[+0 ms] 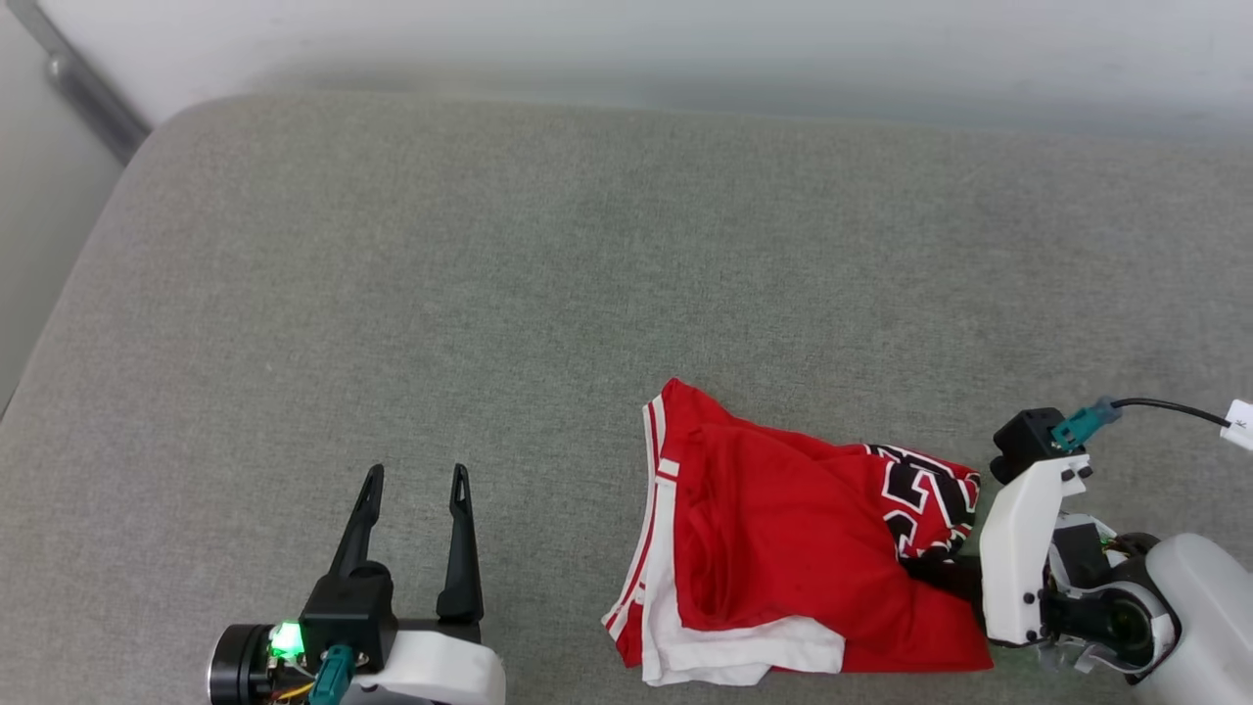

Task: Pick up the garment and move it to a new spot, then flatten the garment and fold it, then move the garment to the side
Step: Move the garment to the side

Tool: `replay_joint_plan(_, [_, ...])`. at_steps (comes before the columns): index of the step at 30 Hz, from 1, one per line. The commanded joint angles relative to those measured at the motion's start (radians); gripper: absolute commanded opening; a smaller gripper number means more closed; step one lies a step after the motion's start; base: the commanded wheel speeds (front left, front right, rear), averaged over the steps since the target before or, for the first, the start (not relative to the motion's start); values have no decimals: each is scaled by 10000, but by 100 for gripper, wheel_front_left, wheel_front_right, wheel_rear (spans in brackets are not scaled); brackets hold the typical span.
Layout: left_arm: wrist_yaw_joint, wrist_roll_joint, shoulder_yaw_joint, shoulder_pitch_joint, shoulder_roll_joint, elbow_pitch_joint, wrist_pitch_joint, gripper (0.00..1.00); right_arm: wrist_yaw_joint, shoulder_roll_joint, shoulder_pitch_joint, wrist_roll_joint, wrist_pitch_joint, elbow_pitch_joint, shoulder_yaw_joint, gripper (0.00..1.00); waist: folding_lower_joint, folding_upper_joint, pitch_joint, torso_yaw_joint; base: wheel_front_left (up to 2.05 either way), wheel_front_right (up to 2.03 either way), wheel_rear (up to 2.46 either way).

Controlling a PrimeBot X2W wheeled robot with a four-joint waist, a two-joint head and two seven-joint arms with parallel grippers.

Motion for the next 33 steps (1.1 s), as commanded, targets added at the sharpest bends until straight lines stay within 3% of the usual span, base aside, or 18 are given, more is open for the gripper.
replay_joint_plan(1, [21,56,29,156,-11,12,-22,100,-68,54,-48,-110,-187,74,261,0,1,0,-221,-122,0,0,0])
replay_joint_plan(9, [146,47,227,610,-12,-83,-22,100,-54,-838,-946,-221,-1150,-1173,964,0,1,0,-838,-810,0,0,0])
replay_joint_plan(19, [272,22,775,814,-12,-572,-22,100,-56,-2477,-2078,-477,-1303,-2847,1577,0,1,0,-300,-2548,0,0,0])
replay_joint_plan(26, [83,271,1094,310,-2,-786,-22,100,-56,-3408,-2739,-988,-1468,-2660,1267,0,1,0,557,-3488,0,0,0])
replay_joint_plan(33, [-34,469,1253,-310,65,-993,-22,100,-56,-4336,-3586,-1957,-1829,-1636,1097,0,1,0,1495,-3809,0,0,0])
